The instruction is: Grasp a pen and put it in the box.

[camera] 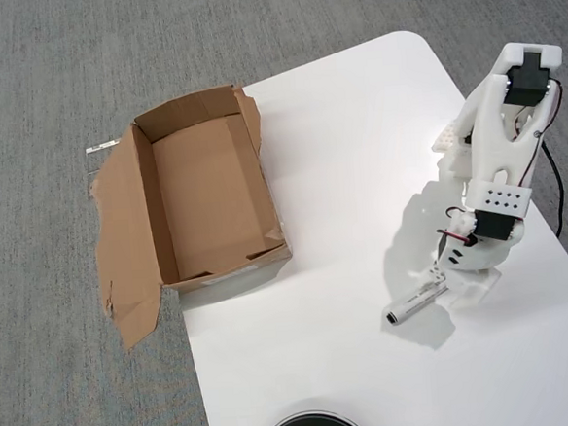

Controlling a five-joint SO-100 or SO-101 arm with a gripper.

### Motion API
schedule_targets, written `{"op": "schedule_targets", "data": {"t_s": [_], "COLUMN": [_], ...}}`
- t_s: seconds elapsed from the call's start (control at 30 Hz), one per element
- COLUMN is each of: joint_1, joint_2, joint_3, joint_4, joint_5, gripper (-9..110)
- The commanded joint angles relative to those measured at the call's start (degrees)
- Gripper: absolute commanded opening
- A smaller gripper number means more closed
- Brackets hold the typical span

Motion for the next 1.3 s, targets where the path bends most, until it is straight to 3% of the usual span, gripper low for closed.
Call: {"op": "schedule_targets", "data": {"t_s": [0.0, 0.3, 1.1, 1.27], "joint_1": [0.0, 0.0, 0.5, 0.6], "joint_2": [-1.7, -4.7, -7.2, -7.2], "joint_3": [-1.0, 0.0, -0.1, -0.1], "joint_4": [-0.9, -6.7, -6.9, -6.9], "joint_5": [0.2, 0.2, 0.2, 0.2], "gripper": [22, 22, 21, 14]}}
